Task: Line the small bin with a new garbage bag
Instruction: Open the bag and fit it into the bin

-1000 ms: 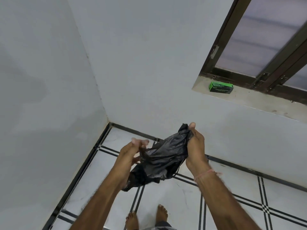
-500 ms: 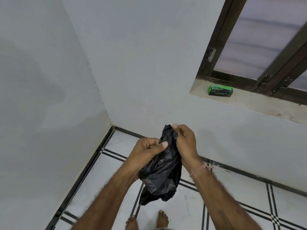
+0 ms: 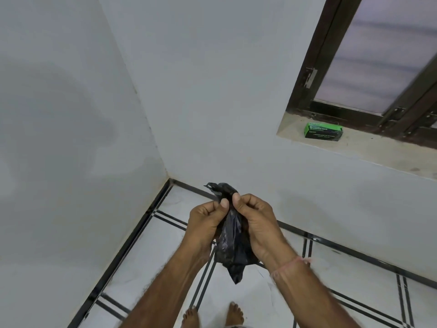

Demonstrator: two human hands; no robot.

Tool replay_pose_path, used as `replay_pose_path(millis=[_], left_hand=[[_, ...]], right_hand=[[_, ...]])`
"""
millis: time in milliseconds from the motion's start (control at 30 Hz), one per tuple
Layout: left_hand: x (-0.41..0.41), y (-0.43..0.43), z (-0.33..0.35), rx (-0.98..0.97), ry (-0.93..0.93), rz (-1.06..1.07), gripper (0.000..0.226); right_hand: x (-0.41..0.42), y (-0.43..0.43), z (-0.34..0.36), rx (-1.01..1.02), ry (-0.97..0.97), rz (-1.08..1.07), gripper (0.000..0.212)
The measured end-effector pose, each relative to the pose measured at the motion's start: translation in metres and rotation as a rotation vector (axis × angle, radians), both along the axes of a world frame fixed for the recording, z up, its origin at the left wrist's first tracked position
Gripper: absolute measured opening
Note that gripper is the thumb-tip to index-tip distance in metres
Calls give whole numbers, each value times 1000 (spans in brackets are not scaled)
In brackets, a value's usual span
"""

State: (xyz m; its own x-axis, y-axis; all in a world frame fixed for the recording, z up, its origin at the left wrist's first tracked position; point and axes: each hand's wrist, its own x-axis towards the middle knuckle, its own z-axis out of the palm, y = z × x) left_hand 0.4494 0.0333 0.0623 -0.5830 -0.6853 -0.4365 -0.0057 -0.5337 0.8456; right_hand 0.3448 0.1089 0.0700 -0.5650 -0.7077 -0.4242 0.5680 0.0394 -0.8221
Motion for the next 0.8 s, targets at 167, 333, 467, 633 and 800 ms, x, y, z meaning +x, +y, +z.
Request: replay_pose_path(millis=[167,333,467,633,800], left_hand=[[-1,-4,-8,6,-39,23,70],[3,-13,-17,162,30,99,41],[1,-12,-20,365,121,180,47],[3,-19,-18,469,182,329,48],[0,-20,-28,485,75,328,46]], right_hand=[[-13,6,-6,68,-130,-99,23],[-40,9,-14,159,-258,-208,19],[-56,8,-22,237,-370,-246,24],[-64,8,-40,243,-415,-333,23],[-57,1,-50,243,-416,-312,30]])
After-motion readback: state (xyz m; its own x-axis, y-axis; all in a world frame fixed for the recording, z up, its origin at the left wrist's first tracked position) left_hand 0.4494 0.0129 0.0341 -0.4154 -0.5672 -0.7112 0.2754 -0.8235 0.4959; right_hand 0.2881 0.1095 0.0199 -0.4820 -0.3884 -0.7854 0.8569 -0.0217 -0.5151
